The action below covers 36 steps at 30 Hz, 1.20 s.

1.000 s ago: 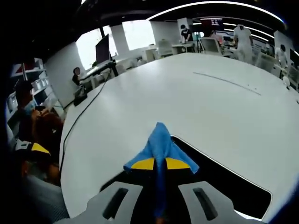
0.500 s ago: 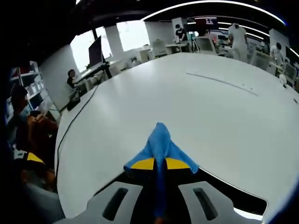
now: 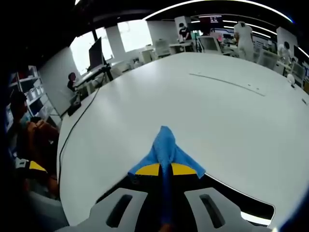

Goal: Wipe the mirror surface with the cleaning cloth until all visible marks leave the cleaned area.

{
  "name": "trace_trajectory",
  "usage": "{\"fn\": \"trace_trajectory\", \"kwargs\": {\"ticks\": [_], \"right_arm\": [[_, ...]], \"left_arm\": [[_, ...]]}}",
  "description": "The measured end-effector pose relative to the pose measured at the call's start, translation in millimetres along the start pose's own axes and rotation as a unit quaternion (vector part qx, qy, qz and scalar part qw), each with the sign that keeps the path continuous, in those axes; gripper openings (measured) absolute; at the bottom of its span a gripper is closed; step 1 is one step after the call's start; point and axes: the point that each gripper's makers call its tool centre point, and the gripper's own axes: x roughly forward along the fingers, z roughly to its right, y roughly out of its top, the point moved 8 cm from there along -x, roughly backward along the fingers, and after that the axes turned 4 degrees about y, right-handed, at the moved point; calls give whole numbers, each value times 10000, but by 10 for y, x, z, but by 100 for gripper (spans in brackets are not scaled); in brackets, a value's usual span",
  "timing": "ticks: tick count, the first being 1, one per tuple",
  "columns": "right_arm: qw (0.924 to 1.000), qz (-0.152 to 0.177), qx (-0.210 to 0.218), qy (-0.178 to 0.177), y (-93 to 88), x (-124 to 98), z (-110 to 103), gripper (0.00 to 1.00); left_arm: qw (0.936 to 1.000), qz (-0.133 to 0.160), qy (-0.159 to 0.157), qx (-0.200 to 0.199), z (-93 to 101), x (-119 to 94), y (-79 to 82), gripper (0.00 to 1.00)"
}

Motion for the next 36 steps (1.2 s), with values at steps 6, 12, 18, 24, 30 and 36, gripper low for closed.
{"fn": "trace_trajectory", "kwargs": {"ticks": [6,12,18,24,30,36], "right_arm": [[9999,-37,66,-70,-62,-115,95,1],[9999,-55,120,-103,-103,-187,140,1],[9997,-14,223,-99,-123,-216,160,1],[9996,18,261,-96,-146,-244,169,1],[9993,69,357,-82,-168,-268,200,1],[9975,86,690,83,-195,-294,195,1]], "left_arm": [[10000,-33,21,-6,1,-5,-7,97],[9999,54,94,-37,-7,-19,0,97],[10000,42,15,-29,7,-12,0,96],[10000,33,56,-9,-2,-10,2,97],[10000,57,50,-8,-1,-13,5,97],[10000,36,19,12,3,-8,5,97]]}}
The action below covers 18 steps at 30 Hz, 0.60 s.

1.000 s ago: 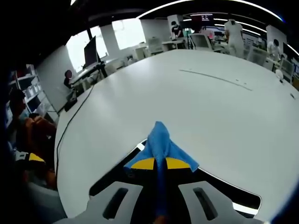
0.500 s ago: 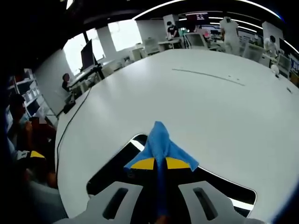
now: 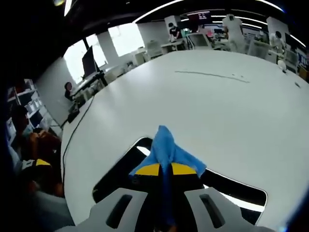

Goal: Wipe the mirror surface with the cleaning cloth until all visible marks leave the cleaned area.

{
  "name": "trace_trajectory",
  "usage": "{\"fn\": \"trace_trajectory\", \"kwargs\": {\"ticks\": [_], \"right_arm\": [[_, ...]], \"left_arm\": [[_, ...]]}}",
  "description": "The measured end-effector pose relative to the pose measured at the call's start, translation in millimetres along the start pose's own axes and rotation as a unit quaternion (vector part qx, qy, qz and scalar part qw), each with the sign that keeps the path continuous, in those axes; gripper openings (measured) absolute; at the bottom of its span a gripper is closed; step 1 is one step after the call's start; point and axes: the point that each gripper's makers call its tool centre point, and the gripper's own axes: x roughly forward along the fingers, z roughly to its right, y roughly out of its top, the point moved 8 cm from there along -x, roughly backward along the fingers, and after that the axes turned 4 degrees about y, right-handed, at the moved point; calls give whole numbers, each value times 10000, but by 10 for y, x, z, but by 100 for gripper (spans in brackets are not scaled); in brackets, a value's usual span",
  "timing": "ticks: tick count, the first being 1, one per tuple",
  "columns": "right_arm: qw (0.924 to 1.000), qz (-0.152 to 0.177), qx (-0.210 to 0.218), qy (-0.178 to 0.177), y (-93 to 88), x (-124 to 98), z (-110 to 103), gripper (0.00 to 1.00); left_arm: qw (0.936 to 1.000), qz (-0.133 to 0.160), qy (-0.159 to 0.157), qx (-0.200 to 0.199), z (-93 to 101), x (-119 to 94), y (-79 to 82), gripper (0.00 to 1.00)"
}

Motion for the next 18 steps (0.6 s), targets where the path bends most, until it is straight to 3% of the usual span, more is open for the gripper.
{"fn": "trace_trajectory", "kwargs": {"ticks": [18], "right_arm": [[9999,-81,73,53,-197,-121,-189,1]], "left_arm": [[9999,103,21,-16,-5,-15,12,95]]}}
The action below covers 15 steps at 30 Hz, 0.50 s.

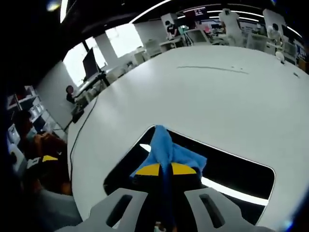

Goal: Wipe the mirror surface with the cleaning cloth until all visible marks leave the cleaned area.

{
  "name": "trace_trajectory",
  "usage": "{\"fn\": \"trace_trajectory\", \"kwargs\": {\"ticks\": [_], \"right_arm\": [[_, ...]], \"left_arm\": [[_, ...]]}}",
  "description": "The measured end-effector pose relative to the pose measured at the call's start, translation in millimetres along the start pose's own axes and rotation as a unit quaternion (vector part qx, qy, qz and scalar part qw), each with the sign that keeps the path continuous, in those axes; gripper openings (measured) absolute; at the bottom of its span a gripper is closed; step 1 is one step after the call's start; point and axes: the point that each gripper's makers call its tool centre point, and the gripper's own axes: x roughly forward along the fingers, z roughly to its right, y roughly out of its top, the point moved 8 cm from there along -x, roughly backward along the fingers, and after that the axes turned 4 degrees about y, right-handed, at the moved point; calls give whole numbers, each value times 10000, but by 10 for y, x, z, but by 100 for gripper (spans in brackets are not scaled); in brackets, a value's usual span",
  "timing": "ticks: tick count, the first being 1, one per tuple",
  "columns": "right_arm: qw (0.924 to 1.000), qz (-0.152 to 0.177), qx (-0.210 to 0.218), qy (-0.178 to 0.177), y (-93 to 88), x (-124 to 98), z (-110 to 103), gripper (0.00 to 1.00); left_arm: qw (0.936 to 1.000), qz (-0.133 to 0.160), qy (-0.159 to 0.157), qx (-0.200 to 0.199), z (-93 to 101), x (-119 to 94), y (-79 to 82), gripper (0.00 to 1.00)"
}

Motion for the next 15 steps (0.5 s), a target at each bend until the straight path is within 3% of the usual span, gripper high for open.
{"fn": "trace_trajectory", "kwargs": {"ticks": [15], "right_arm": [[9998,-109,-111,96,-243,-132,-229,1]], "left_arm": [[10000,71,33,19,2,-5,11,96]]}}
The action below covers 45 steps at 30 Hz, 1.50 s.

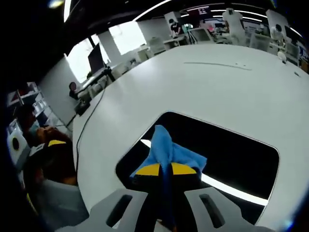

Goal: Wipe the mirror surface with the cleaning cloth until all visible marks leave the cleaned area.

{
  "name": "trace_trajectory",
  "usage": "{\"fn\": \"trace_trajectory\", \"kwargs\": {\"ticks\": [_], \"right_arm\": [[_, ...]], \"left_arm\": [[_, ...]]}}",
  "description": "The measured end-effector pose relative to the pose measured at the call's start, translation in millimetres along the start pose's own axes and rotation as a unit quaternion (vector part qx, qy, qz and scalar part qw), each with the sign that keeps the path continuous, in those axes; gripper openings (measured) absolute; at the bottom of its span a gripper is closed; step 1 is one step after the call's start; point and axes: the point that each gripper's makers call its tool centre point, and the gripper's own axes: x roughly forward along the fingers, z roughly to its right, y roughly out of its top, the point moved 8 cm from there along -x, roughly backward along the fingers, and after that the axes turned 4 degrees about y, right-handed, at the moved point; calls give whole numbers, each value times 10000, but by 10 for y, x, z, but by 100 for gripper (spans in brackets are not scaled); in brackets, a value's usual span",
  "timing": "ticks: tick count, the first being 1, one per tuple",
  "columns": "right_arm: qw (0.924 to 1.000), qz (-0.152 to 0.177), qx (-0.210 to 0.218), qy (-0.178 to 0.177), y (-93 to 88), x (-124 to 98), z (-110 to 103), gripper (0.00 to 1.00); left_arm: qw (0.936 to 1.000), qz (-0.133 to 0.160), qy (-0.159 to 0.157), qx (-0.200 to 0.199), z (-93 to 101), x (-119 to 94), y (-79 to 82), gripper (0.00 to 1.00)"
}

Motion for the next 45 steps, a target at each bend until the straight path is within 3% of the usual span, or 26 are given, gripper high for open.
{"fn": "trace_trajectory", "kwargs": {"ticks": [4,12,28,45], "right_arm": [[10000,-3,-35,4,-87,-37,-93,1],[9984,-192,-533,-81,-217,-96,-271,1],[9989,-204,-414,22,-335,-168,-357,1],[9985,-216,-456,201,-340,-184,-336,1]], "left_arm": [[10000,10,7,11,-1,1,4,96],[10000,24,15,20,-4,-2,10,95],[9999,107,43,15,-7,-10,25,94],[9999,107,40,47,-1,-7,24,93]]}}
